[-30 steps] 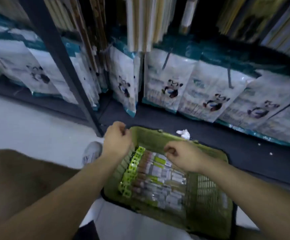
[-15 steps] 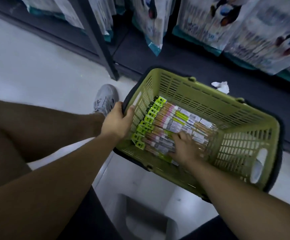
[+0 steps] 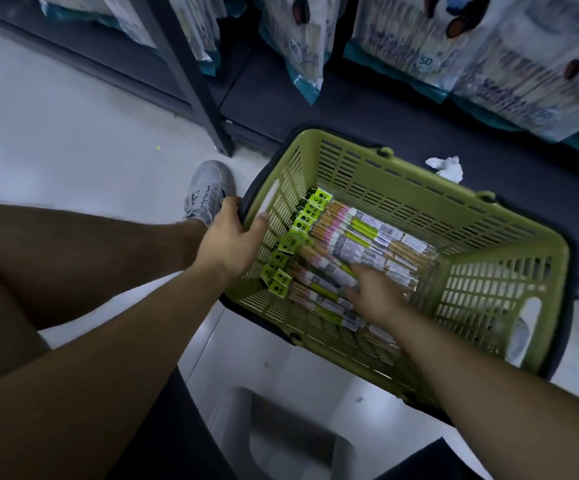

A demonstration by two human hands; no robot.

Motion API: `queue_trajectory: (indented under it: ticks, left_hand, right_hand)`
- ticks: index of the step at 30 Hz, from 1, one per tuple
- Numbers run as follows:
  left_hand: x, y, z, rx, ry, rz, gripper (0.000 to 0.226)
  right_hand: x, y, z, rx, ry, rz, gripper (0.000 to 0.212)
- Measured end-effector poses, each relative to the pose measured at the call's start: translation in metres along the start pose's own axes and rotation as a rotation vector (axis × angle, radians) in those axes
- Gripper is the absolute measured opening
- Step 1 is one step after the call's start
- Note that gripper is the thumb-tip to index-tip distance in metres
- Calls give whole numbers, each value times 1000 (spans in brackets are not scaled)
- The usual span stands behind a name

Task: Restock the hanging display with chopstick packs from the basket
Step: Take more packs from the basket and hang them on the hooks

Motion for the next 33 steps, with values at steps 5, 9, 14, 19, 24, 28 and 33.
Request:
queue_trajectory:
  ticks: [5, 9, 14, 19, 24, 28, 33]
  left_hand:
    - [-36, 8, 46, 173, -450, 406, 44]
    - [-41, -34, 61, -255, -177, -43, 48]
    - [-37, -54, 50, -858, 208, -189, 20]
    - [-22, -33, 43, -996, 252, -176, 6]
    - [-10, -14, 35, -946, 232, -114, 18]
    - [-5, -4, 35, -768, 143, 3, 20]
    - [4, -11, 40, -751, 128, -36, 21]
  right_hand:
    - [-4, 56, -22, 135, -34, 154, 44]
    - [-16, 93, -85, 186, 119, 301, 31]
    - [-30, 82, -148, 257, 252, 191, 15]
    - [-14, 82, -96, 408, 81, 130, 28]
    - [25, 72, -4, -55, -118, 13, 71]
    - [49, 48, 19, -164, -126, -83, 94]
    - [63, 36, 14, -233, -78, 17, 84]
Point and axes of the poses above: each hand's wrist, its own x-axis towards the middle knuckle, its own y-axis out of the back of the hand, z = x × y, the point moved 6 cm from there along x, towards the middle knuckle, and after that the axes turned 7 degrees about y, right-handed, at the moved point
